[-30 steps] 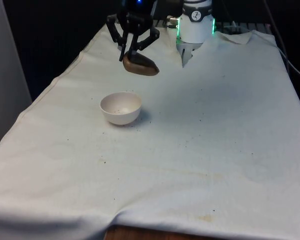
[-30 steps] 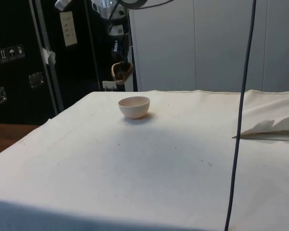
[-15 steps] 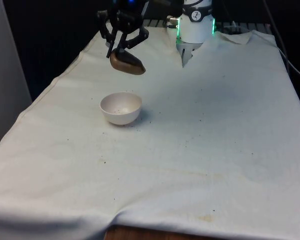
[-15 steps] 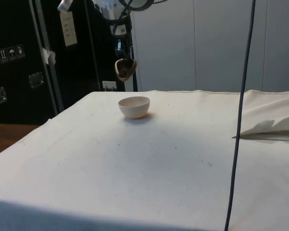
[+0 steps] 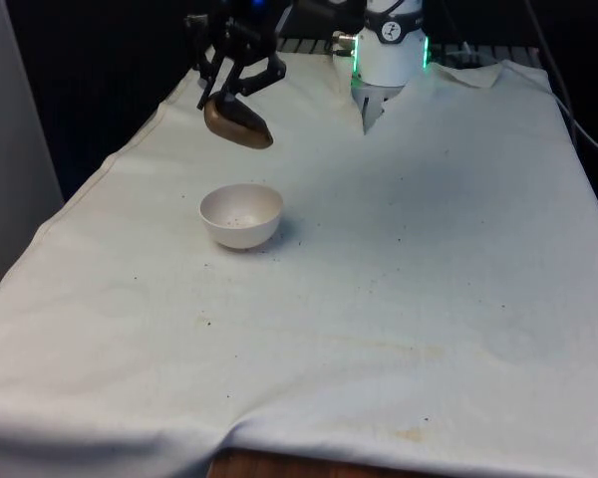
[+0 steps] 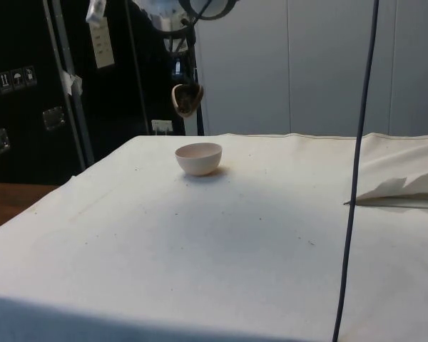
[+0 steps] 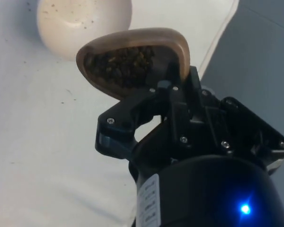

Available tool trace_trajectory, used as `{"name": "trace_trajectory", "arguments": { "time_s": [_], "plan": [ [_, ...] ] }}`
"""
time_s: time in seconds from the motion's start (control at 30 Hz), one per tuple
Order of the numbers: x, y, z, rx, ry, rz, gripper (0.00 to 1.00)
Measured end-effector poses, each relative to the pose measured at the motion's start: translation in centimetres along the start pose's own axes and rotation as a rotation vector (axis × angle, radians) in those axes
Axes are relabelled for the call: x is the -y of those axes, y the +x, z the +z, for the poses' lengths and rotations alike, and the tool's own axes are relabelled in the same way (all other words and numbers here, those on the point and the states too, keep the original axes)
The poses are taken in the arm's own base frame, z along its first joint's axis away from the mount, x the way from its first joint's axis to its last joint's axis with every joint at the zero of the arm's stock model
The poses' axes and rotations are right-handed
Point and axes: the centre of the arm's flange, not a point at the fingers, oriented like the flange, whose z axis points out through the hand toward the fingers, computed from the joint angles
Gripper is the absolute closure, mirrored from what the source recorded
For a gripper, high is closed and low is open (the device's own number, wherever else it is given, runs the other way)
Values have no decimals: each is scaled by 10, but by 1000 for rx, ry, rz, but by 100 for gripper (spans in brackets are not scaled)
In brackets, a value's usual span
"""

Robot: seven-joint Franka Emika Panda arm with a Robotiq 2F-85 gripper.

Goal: Pour the coffee beans from the cup into the bowl.

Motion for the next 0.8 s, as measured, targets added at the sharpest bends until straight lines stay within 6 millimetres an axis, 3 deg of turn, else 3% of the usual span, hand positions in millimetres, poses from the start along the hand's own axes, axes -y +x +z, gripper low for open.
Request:
{"name": "trace_trajectory", "arguments": {
  "time_s": [0.43, 0.8],
  "plan": [
    [-6, -5, 28, 12, -53, 2, 99],
    [-8, -6, 36, 13, -111, 6, 99]
  ]
}}
